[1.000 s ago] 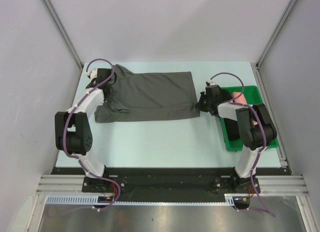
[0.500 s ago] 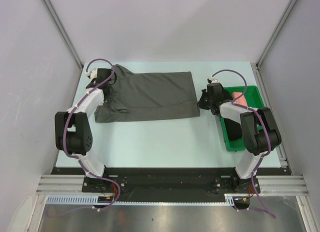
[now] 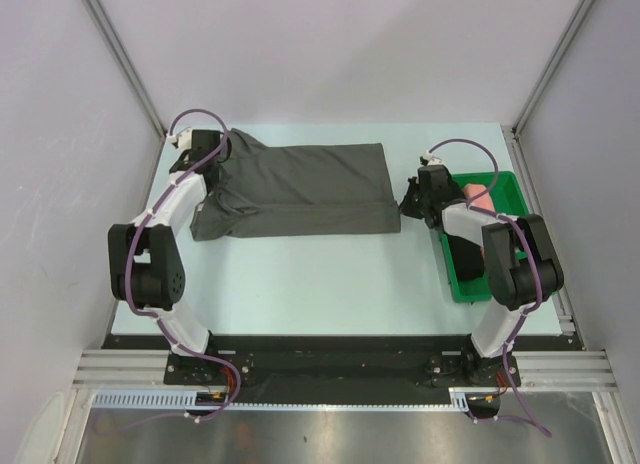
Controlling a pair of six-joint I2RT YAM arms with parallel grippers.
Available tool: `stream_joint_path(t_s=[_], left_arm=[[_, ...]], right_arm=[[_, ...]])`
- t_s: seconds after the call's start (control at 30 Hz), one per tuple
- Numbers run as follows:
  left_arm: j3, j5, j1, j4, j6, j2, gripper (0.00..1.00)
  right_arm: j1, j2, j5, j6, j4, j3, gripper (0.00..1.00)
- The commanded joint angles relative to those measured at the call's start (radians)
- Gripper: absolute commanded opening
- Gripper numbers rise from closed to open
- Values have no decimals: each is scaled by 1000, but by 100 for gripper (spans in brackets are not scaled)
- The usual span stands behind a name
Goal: Roll the t-shirts
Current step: Fold the T-shirt at the center of the board.
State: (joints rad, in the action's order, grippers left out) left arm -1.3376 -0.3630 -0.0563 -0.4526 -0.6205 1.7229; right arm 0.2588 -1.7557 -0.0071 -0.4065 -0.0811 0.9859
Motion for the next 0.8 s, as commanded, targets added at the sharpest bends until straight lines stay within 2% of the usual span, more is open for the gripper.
stream_joint_path(t_s=[0.0,0.37,0.43,0.47,0.5,0.57,0.6,0.7,0.77], left_arm=[[-52,-30,12,6,28,15,0],[-60,-48,27,6,38,78,0],[-58,-51,35,3,36,83,14],[-57,-48,42,-3,31,83,25],[-58,-39,53,-8,21,78,48],[-48,10,90,-6,8,61,66],[-26,24,114,-3,-1,20,76],[49,68,153,0,-36,-84,79],[141,114,177,0,-73,-143,75]], right_arm=[[-3,-5,18,9,-52,23,0],[3,-77,-48,14,-100,48,1],[5,-87,-56,17,-91,62,7],[7,-88,-54,20,-85,68,11],[8,-85,-50,20,-62,79,24],[5,-67,-33,20,-33,83,33],[0,-33,-22,14,2,83,42],[-27,42,7,-24,123,82,49],[-27,73,33,-34,173,70,49]])
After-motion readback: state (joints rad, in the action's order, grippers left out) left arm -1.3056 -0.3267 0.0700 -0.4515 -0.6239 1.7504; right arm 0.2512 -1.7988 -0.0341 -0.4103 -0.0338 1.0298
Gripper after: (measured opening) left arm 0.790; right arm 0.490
